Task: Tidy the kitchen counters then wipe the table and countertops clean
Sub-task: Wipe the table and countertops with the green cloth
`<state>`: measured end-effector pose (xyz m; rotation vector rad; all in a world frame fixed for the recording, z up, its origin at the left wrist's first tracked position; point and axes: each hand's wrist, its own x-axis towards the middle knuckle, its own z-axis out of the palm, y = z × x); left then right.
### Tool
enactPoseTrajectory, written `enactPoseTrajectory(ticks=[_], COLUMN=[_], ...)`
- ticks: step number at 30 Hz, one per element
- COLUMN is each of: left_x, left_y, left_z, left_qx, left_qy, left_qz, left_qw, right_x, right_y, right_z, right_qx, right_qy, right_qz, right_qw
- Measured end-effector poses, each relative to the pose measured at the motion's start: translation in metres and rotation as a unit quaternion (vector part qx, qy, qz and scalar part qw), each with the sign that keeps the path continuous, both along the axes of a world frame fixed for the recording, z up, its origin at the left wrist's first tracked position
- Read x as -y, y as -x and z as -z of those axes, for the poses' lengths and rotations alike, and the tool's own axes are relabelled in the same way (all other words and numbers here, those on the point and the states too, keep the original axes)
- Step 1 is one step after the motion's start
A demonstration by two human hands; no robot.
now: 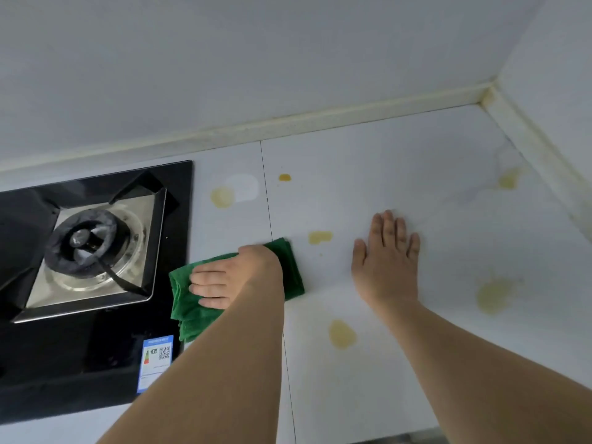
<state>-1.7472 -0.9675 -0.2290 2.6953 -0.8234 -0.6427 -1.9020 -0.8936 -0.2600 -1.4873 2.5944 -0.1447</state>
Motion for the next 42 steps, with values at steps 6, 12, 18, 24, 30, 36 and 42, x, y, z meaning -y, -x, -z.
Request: enactPoseTrajectory(ticks=[6, 12, 18, 24, 30, 36, 42], left_x=[0.009, 0.007, 0.011, 0.03, 0.073, 0.116, 0.147], left_y=[0.011, 0.014, 0.015, 0.019, 0.022, 0.028, 0.031], left_z=[0.0, 0.009, 0.018, 0.017, 0.026, 0.02, 0.017], left_qx=[-0.022, 0.013, 0.036, 0.043, 0.076, 0.06, 0.068], left_qy=[0.012, 0.006, -0.003, -0.019, -0.025, -0.021, -0.008], left_qz=[-0.013, 0.013, 0.015, 0.025, 0.045, 0.063, 0.117], left_qw=[1.0, 1.0, 0.999, 0.999, 0.996, 0.996, 0.991], right_x=[0.0, -0.002, 0.007, 0.073, 0.076, 0.078, 0.077], right_y=[0.003, 0.001, 0.002, 0.049, 0.055, 0.056, 0.055], right_z=[0.005, 0.006, -0.002, -0.02, 0.007, 0.006, 0.004], right_qx=[-0.002, -0.009, -0.049, -0.003, -0.019, -0.016, -0.011], right_qy=[0.02, 0.055, 0.101, 0.054, 0.004, -0.005, -0.004], right_qz=[-0.004, -0.002, -0.003, -0.036, -0.06, -0.053, -0.049], right_qw=[1.0, 0.998, 0.994, 0.998, 0.998, 0.998, 0.999])
